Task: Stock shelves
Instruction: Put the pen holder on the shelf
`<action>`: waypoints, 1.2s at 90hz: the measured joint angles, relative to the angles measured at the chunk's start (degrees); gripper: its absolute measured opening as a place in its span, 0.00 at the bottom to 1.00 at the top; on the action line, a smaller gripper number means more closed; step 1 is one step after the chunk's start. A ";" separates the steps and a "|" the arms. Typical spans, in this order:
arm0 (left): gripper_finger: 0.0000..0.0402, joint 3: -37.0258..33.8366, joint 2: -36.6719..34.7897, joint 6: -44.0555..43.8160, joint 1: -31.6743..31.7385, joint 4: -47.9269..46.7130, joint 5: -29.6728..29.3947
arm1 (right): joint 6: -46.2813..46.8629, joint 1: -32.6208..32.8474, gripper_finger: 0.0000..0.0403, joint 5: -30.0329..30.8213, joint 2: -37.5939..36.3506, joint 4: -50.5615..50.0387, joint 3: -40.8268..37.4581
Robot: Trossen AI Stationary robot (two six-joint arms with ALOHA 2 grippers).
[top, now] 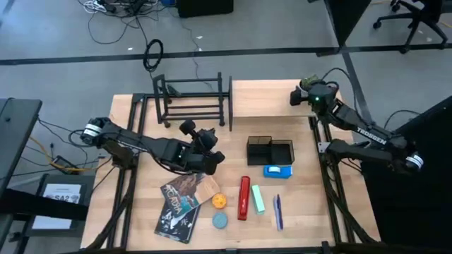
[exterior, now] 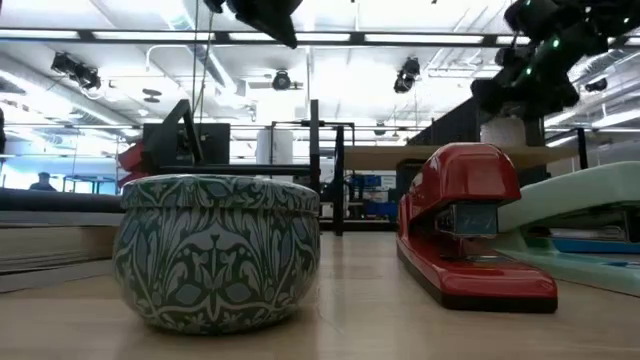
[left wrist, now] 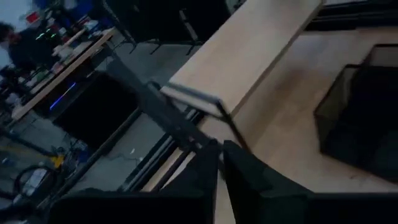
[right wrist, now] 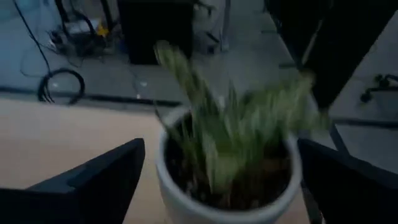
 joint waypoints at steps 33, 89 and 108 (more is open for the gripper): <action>0.20 0.02 4.18 25.51 6.17 24.87 29.32 | -2.63 13.06 0.89 -9.41 -7.22 5.56 5.71; 0.28 8.85 23.83 24.89 17.94 28.58 59.21 | -2.10 45.86 0.86 -11.59 -7.96 3.96 5.38; 0.41 9.16 26.39 21.98 18.77 27.66 56.75 | -1.75 47.86 0.86 -8.49 -7.73 4.12 5.38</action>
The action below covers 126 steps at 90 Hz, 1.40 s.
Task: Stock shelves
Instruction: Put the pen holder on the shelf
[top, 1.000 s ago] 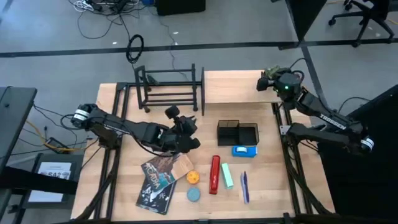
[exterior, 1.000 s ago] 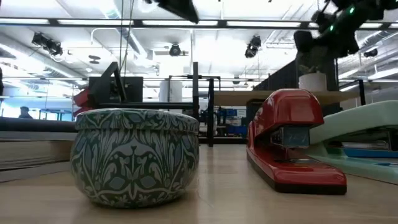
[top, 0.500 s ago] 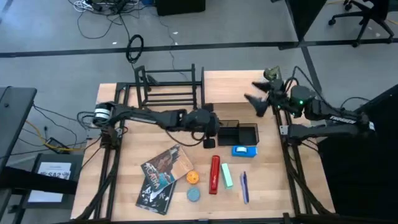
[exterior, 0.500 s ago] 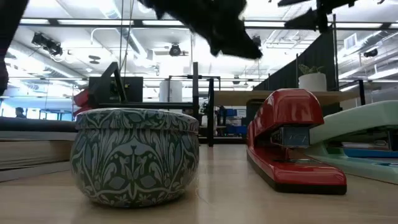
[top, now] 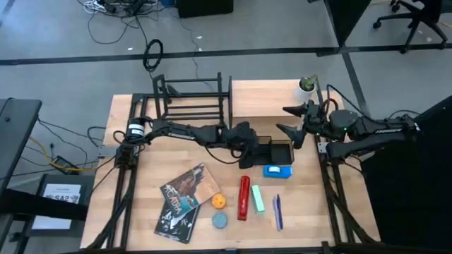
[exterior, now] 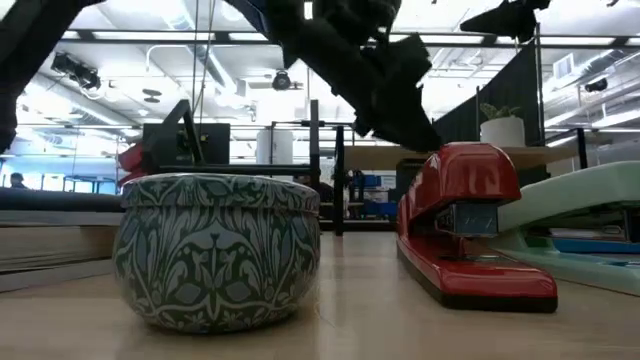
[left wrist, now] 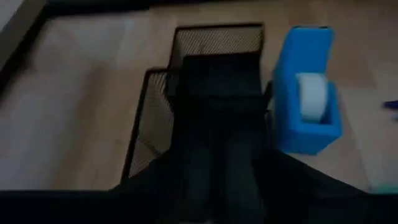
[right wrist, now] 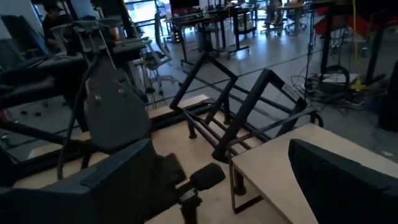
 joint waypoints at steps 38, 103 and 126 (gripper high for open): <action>0.09 0.09 1.32 -1.46 0.33 -0.12 -0.22 | 1.99 2.24 0.86 0.13 2.18 0.04 -0.02; 0.15 2.08 1.56 0.01 0.29 -2.50 1.00 | 2.89 6.83 0.86 0.13 2.51 0.46 -0.02; 0.34 2.12 1.56 0.15 0.31 -3.36 -0.91 | 2.87 7.36 0.86 0.13 2.51 0.45 -0.02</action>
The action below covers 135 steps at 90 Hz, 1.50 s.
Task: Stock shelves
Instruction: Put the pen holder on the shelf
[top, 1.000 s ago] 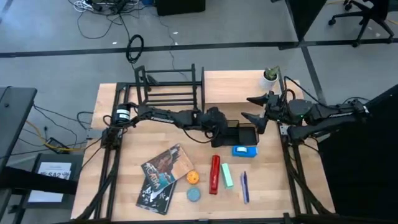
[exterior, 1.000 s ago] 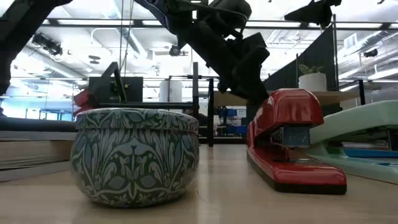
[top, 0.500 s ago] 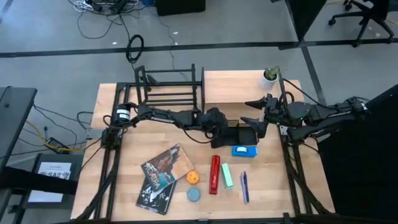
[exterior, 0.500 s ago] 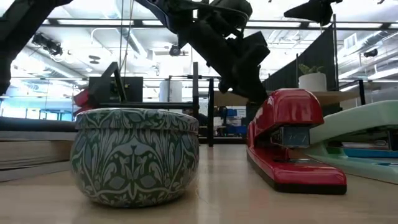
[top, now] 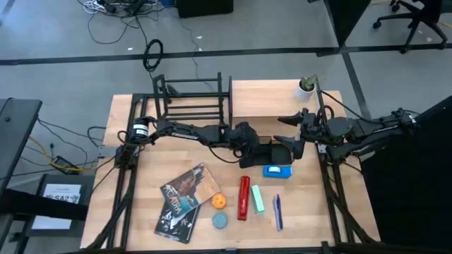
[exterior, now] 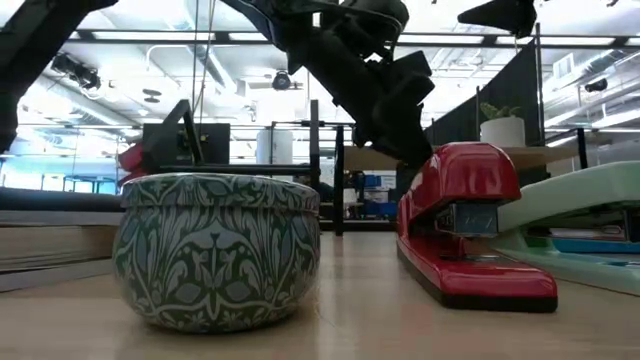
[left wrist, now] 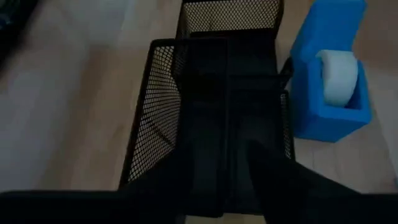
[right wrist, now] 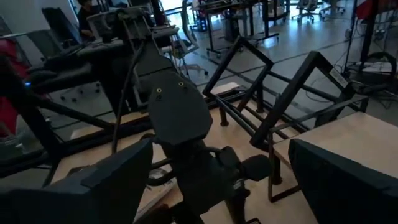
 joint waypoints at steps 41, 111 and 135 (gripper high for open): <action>0.02 0.26 0.70 0.04 0.52 -1.51 1.71 | 0.47 0.17 0.86 -0.02 0.01 0.04 -0.02; 0.00 28.09 0.54 6.13 0.26 -23.50 -2.58 | -0.98 4.02 0.86 -0.04 -1.72 0.90 -0.02; 0.10 27.74 1.68 5.65 1.68 -32.03 4.27 | -1.70 7.50 0.86 0.92 -3.05 0.86 -0.02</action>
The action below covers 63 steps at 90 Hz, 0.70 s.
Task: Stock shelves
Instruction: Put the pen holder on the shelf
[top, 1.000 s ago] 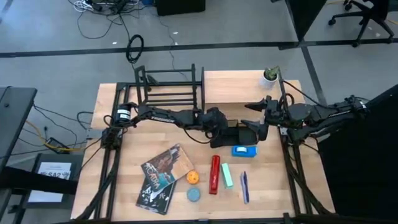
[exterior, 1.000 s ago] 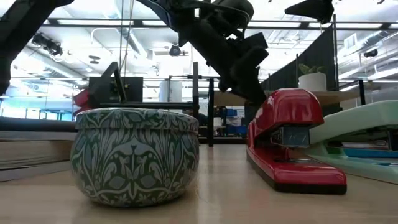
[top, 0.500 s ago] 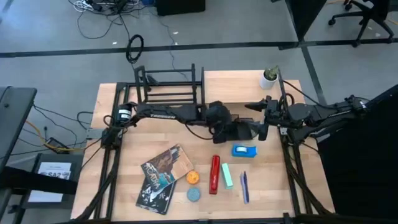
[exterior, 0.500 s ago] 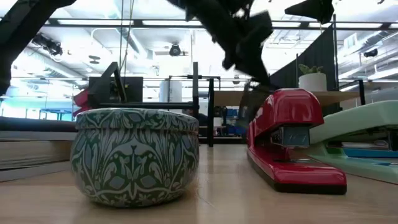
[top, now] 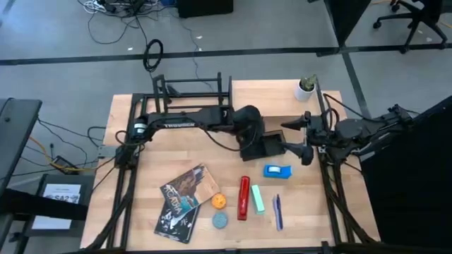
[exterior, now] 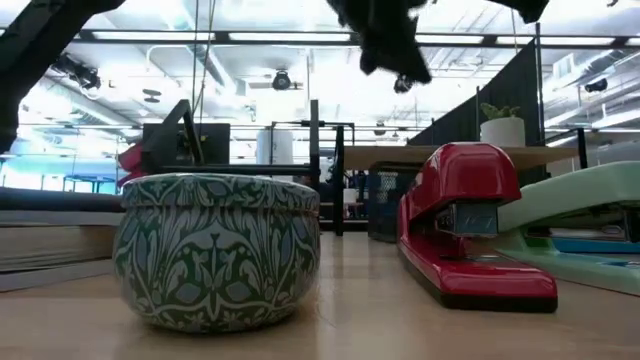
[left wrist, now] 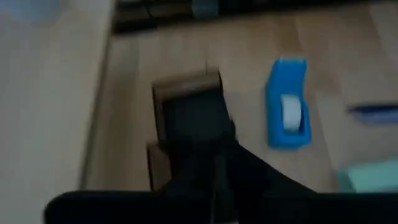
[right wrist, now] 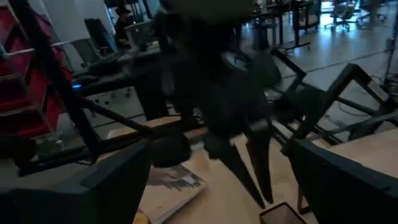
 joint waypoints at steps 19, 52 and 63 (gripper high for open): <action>0.36 -0.86 5.19 -1.51 0.39 -1.05 -0.46 | -0.38 0.41 0.86 1.26 0.75 -0.07 0.00; 0.40 -0.90 10.98 -4.57 0.86 -1.15 -8.00 | 0.02 0.45 0.86 1.22 1.17 -0.44 0.00; 0.20 -0.89 11.02 -4.60 0.86 -1.06 -5.21 | 0.03 0.45 0.86 1.22 1.17 -0.46 0.00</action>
